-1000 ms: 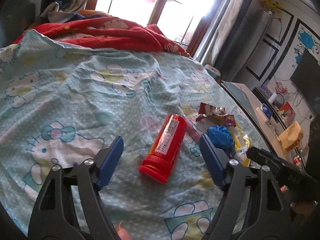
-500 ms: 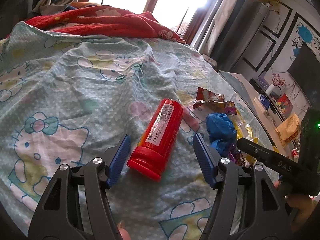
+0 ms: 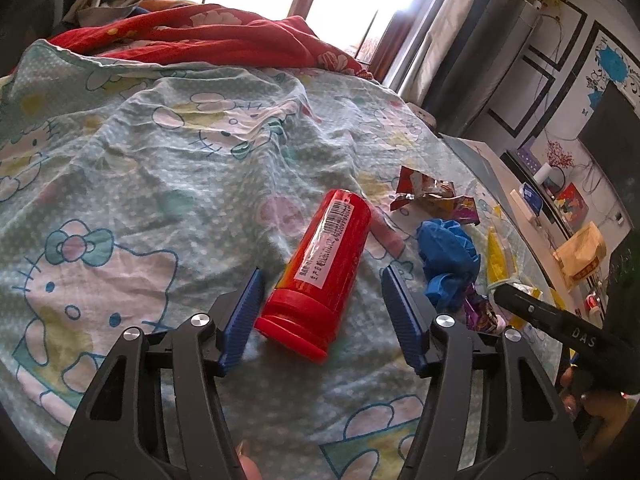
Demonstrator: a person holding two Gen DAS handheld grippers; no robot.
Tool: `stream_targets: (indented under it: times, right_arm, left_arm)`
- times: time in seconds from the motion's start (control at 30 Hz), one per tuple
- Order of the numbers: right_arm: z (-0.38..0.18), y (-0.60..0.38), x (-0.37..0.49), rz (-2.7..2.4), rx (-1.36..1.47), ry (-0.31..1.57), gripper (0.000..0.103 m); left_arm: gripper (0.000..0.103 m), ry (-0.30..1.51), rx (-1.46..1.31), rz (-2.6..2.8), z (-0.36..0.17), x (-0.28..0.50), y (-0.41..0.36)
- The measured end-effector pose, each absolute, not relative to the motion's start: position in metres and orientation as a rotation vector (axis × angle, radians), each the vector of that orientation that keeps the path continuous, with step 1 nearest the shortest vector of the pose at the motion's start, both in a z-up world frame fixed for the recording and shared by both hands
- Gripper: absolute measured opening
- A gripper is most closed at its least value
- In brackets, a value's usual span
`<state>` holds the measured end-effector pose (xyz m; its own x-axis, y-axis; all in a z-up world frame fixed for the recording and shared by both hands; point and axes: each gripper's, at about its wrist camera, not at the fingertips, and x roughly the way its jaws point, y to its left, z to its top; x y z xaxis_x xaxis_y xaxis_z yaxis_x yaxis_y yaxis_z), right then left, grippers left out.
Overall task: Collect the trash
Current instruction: 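Close the left tool on the red cylinder while the right tool grasps the yellow-white snack bag, then carry the red cylinder and yellow-white bag over the yellow bin with both tools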
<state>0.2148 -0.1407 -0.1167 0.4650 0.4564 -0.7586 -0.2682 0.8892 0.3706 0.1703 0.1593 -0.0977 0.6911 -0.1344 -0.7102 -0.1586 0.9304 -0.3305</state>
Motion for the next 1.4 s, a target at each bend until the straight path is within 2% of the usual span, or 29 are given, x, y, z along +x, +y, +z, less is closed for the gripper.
stream_targets:
  times: [0.07,0.13,0.3,0.37,0.73,1.4]
  right_arm:
    - [-0.116,-0.143,0.213,0.464,0.209,0.994,0.033]
    - [-0.115,-0.145,0.21,0.469,0.197,0.99,0.032]
    - [-0.113,-0.151,0.202,0.474,0.174,0.977,0.031]
    - [-0.113,-0.153,0.199,0.474,0.163,0.972,0.031]
    - [-0.107,-0.175,0.185,0.465,0.145,0.947,0.031]
    - [-0.064,-0.247,0.163,0.416,0.164,0.822,0.031]
  left_arm:
    - [0.047,0.814,-0.389,0.018,-0.098,0.17,0.161]
    - [0.037,0.816,-0.391,0.029,-0.099,0.17,0.162]
    - [0.032,0.814,-0.399,0.023,-0.099,0.167,0.166]
    - [0.024,0.807,-0.401,0.017,-0.097,0.165,0.166]
    - [0.024,0.724,-0.452,-0.062,-0.068,0.151,0.153]
    - [0.024,0.628,-0.308,-0.279,-0.012,0.13,0.038]
